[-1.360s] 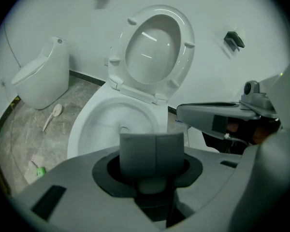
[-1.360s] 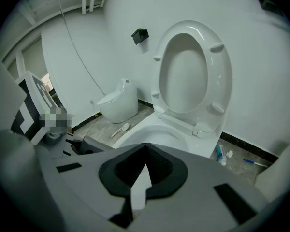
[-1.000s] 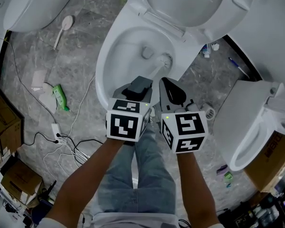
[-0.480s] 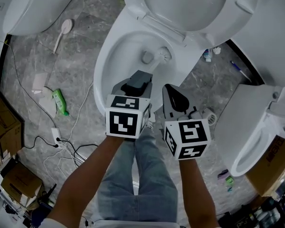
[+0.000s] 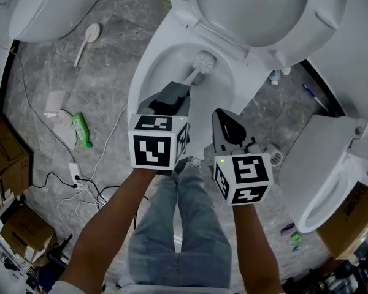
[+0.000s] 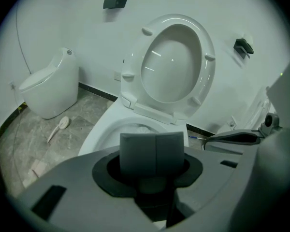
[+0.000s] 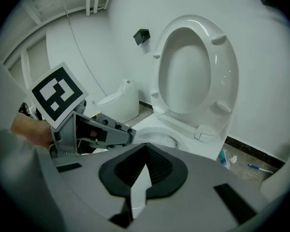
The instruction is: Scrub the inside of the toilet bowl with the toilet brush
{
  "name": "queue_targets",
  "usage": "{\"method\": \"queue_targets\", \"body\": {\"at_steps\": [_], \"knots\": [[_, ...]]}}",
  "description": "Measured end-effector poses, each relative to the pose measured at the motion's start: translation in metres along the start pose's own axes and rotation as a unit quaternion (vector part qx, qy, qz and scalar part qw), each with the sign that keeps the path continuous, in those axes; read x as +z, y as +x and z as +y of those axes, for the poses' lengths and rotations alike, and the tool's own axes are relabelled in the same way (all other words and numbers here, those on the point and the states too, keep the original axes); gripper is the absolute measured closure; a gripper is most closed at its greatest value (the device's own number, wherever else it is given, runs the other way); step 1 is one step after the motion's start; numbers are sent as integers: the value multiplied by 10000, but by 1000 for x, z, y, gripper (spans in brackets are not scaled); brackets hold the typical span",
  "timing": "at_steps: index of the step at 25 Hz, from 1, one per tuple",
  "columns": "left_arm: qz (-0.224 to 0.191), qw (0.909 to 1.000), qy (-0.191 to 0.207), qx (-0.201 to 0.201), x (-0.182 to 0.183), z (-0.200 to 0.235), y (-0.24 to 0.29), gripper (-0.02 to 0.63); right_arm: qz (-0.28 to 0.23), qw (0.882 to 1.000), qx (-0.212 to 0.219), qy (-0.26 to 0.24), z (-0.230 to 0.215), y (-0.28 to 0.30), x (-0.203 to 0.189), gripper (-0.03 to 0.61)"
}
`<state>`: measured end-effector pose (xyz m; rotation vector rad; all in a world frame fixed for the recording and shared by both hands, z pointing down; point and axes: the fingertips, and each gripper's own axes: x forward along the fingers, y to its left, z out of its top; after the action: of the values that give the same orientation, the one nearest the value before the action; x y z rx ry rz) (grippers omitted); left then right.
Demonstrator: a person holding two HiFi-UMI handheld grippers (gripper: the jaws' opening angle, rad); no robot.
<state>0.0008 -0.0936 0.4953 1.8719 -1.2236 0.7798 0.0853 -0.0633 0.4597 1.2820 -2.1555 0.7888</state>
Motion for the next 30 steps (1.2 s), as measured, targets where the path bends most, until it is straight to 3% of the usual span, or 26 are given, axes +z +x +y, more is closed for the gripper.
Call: {"method": "queue_targets", "body": {"at_steps": [13,30], "knots": [[-167,9977,-314,574,4,45,-23,457,-31,9998,183,-53,20,8,7,580],[-55,9927,-706,973,-46,82,-67,457,-33,9990,393,-190,66,5,5,580]]}}
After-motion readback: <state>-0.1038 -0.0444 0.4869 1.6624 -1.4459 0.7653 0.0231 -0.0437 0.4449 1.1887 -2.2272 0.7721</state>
